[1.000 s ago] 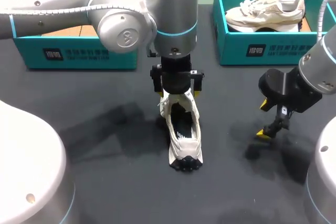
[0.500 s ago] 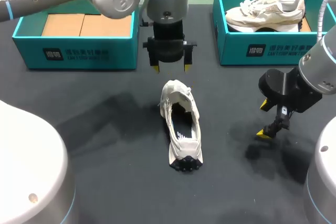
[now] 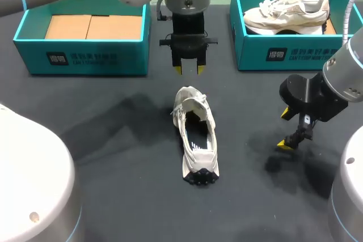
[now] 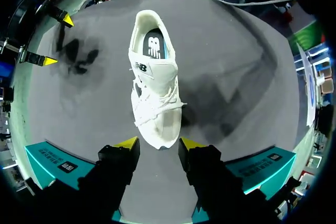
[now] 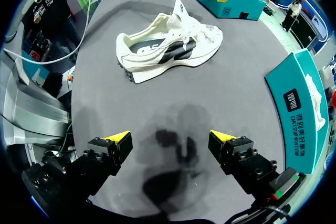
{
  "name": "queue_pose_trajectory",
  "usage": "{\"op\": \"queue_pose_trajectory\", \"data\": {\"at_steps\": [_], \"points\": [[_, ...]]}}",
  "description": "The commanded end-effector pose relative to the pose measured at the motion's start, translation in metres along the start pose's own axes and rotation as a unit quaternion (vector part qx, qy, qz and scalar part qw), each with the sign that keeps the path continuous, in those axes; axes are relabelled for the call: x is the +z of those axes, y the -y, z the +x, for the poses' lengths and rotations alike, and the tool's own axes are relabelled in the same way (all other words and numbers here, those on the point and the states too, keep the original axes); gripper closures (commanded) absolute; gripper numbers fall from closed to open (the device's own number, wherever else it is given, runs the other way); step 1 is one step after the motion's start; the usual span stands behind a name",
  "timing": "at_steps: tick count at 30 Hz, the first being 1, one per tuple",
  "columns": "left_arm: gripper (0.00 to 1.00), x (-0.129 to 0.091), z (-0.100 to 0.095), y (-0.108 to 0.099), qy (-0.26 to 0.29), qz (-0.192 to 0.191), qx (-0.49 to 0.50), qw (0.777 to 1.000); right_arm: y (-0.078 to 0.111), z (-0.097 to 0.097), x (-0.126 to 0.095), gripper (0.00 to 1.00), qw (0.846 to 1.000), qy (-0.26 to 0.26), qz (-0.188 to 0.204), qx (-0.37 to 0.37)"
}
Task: Take the shoe out of the shoebox, open the shoe tongue, remove and reinsert the insole, then place the shoe into the shoebox
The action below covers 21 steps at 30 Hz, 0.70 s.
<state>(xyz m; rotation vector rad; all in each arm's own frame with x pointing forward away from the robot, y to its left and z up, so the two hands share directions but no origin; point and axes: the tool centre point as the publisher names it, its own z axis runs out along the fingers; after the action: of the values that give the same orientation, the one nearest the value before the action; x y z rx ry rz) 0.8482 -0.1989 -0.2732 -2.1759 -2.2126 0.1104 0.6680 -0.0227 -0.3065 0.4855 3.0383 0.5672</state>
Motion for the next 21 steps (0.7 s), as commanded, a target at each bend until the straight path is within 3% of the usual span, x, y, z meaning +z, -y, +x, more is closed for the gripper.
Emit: {"op": "queue_pose_trajectory", "data": {"at_steps": [1,14,21], "points": [[0.53,0.007,-0.003,0.002,-0.002,0.005,-0.001,1.000,0.000,0.001,0.000,0.00,1.000,0.001,0.001,0.000],[0.73,0.020,-0.009,0.035,0.001,0.041,0.001,0.999,0.000,0.001,0.000,0.00,1.000,0.001,0.001,0.000],[0.76,0.040,-0.011,0.062,0.001,0.067,0.010,0.998,0.000,0.001,0.000,0.00,1.000,0.001,0.001,0.000]]}}
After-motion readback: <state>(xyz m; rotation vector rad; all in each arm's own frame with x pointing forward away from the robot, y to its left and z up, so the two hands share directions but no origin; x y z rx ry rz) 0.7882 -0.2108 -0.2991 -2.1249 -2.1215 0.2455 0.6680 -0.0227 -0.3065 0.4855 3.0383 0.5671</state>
